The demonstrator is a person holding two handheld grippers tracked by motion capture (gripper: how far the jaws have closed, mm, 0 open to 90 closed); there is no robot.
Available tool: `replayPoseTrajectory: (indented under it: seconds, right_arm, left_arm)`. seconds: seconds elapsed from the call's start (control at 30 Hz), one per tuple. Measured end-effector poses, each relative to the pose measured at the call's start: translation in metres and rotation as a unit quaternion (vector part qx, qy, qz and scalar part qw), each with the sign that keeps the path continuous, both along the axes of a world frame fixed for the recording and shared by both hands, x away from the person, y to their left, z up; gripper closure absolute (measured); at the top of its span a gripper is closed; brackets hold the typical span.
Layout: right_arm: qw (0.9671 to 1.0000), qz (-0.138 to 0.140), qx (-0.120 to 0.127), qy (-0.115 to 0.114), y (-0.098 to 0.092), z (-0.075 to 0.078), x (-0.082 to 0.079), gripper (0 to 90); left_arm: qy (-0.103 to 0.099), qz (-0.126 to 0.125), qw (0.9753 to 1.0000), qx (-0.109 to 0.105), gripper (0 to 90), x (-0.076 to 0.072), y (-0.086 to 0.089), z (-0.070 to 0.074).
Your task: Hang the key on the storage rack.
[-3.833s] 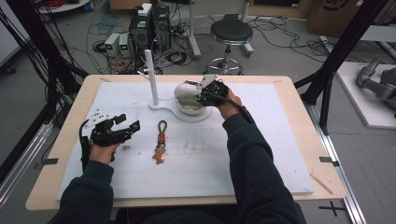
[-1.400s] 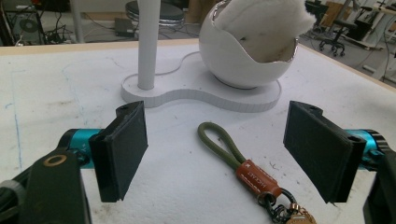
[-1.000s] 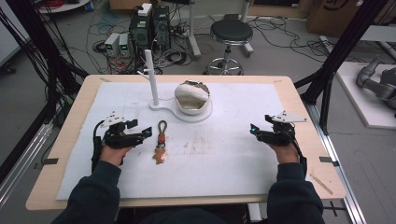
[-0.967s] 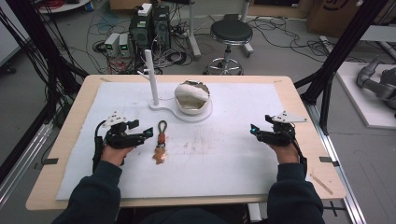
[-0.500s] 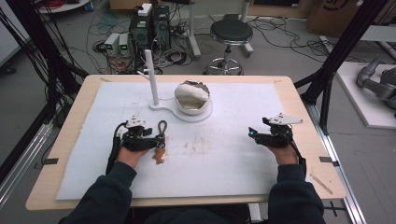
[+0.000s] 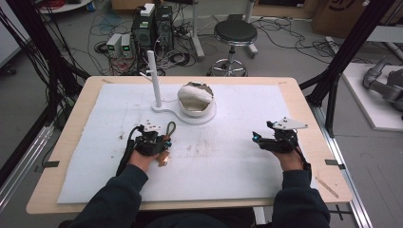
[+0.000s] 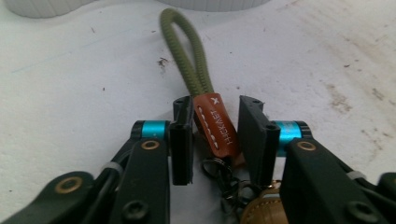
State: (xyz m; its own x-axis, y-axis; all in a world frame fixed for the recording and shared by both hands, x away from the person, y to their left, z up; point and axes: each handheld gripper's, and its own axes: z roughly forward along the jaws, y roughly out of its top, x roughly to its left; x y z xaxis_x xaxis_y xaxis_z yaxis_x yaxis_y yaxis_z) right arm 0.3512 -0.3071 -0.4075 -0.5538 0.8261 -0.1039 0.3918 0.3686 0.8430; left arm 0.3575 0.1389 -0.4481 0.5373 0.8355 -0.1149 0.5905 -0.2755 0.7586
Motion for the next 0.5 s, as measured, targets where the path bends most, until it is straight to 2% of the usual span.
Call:
replayPoseTrajectory:
  seconds: [0.07,0.1,0.13,0.2,0.3,0.33,0.37,0.4,0.43,0.47,0.5]
  right_arm:
    - [1.0000,0.000,0.002,0.002,0.000,0.000,0.000,27.7]
    - [1.0000,0.000,0.002,0.002,0.000,0.000,0.000,27.7]
    - [1.0000,-0.002,0.005,0.003,-0.002,-0.001,0.001,27.7]
    - [1.0000,-0.004,0.007,0.005,-0.003,-0.001,0.001,27.7]
    - [0.9999,-0.006,0.012,0.002,-0.005,-0.001,0.003,27.7]
    - [0.9999,-0.006,0.015,0.001,-0.006,-0.001,0.003,27.7]
    - [0.9999,-0.006,0.015,0.001,-0.006,-0.001,0.003,27.7]
    - [0.9999,-0.006,0.015,0.000,-0.006,-0.001,0.003,27.7]
    - [0.9998,-0.006,0.017,0.001,-0.006,-0.001,0.003,27.7]
    - [0.9998,-0.006,0.017,0.001,-0.006,-0.001,0.003,27.7]
    - [0.9998,-0.006,0.016,-0.001,-0.006,0.000,0.003,27.7]
  left_arm:
    - [0.002,-0.003,1.0000,-0.004,75.2,0.000,0.000,0.000]
    - [0.000,-0.009,0.9999,-0.007,75.2,-0.001,-0.002,0.001]
    - [-0.007,-0.011,0.9999,0.001,76.7,-0.002,-0.003,0.001]
    - [-0.011,-0.016,0.9998,0.003,77.0,-0.002,-0.003,0.002]
    - [-0.017,-0.009,0.9994,-0.030,77.1,-0.002,0.003,0.006]
    - [-0.031,-0.008,0.9981,-0.053,77.1,-0.003,0.009,0.011]
    - [-0.031,-0.008,0.9981,-0.053,77.1,-0.003,0.009,0.011]
    - [-0.039,-0.011,0.9970,-0.067,77.1,-0.003,0.012,0.014]
    - [-0.065,-0.018,0.9941,-0.084,77.1,-0.005,0.018,0.021]
    - [-0.065,-0.018,0.9941,-0.084,77.1,-0.005,0.018,0.021]
    - [-0.078,-0.025,0.9917,-0.099,77.1,-0.005,0.021,0.025]
